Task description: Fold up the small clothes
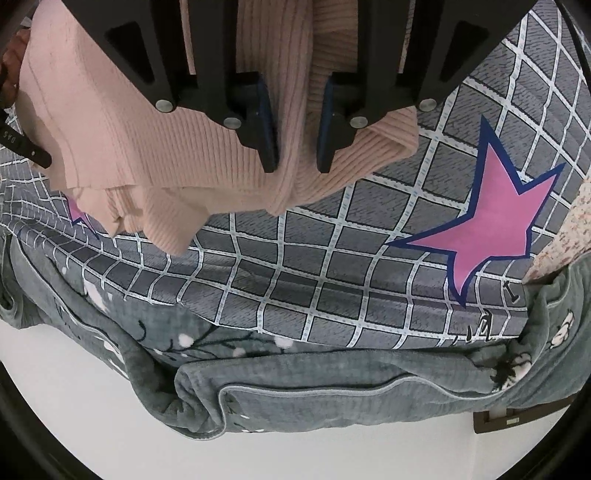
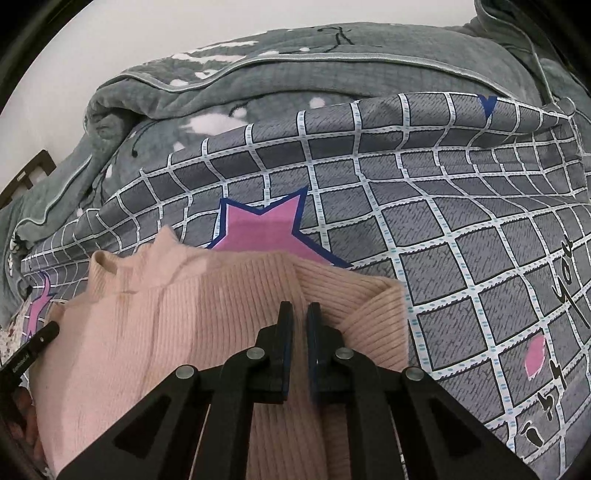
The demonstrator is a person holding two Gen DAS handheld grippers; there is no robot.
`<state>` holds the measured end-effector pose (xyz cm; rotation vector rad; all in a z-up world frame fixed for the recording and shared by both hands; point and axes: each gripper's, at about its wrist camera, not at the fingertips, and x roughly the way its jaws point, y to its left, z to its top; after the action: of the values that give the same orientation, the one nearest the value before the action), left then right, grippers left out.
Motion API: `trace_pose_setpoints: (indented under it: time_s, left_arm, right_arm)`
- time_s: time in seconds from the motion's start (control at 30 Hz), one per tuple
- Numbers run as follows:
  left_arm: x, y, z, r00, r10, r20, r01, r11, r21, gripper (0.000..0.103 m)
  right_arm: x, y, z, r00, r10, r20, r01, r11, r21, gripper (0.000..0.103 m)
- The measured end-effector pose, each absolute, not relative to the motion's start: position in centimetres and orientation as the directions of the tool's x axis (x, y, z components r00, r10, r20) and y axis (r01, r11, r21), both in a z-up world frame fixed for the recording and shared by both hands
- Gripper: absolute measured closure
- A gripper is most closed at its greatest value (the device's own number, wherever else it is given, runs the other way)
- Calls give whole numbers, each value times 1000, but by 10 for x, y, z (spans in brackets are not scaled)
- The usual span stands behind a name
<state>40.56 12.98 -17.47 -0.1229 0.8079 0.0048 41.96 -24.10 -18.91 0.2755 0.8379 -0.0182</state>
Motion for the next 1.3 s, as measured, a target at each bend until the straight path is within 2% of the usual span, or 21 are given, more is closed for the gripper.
trace_pose_setpoints:
  time_s: [0.13, 0.3, 0.57, 0.67, 0.73, 0.8, 0.93, 0.97, 1.0, 1.07, 1.17, 1.3]
  left_arm:
    - [398, 134, -167, 732, -52, -679, -52, 990, -132, 79]
    - [407, 137, -175, 687, -37, -726, -87, 987, -133, 76]
    - [402, 140, -170, 713, -49, -699, -80, 985, -150, 74]
    - [398, 142, -166, 726, -60, -685, -76, 983, -166, 70]
    - [396, 143, -162, 742, -75, -667, -63, 981, -181, 66]
    - [393, 143, -158, 758, -90, -646, -48, 980, -194, 59]
    - [388, 148, -149, 773, -94, -627, -57, 975, -217, 58]
    - [384, 152, -143, 779, -107, -618, -54, 970, -236, 56]
    - [381, 155, -138, 780, -120, -614, -48, 967, -250, 53]
    - [372, 159, -131, 780, -140, -610, -37, 962, -269, 47]
    - [355, 163, -128, 755, -169, -634, -19, 960, -278, 42]
    - [328, 164, -135, 734, -215, -643, 5, 950, -312, 42]
  right_arm:
    - [418, -244, -189, 673, 102, -733, 125, 960, 249, 96]
    - [416, -250, -189, 677, 119, -727, 137, 949, 283, 96]
    - [413, -262, -189, 691, 168, -703, 148, 919, 365, 96]
    - [408, -265, -186, 709, 194, -678, 138, 905, 403, 91]
    - [403, -269, -182, 727, 198, -657, 137, 896, 422, 86]
    - [397, -274, -174, 749, 205, -630, 131, 887, 443, 68]
    - [388, -285, -152, 749, 244, -616, 101, 877, 470, 54]
    - [381, -289, -145, 751, 240, -614, 91, 885, 457, 47]
    - [375, -291, -142, 753, 231, -617, 89, 892, 443, 35]
    - [363, -294, -141, 741, 232, -630, 70, 906, 417, 27]
    - [351, -293, -152, 703, 274, -656, 38, 907, 420, 27]
    - [350, -278, -178, 650, 332, -684, -5, 901, 433, 27]
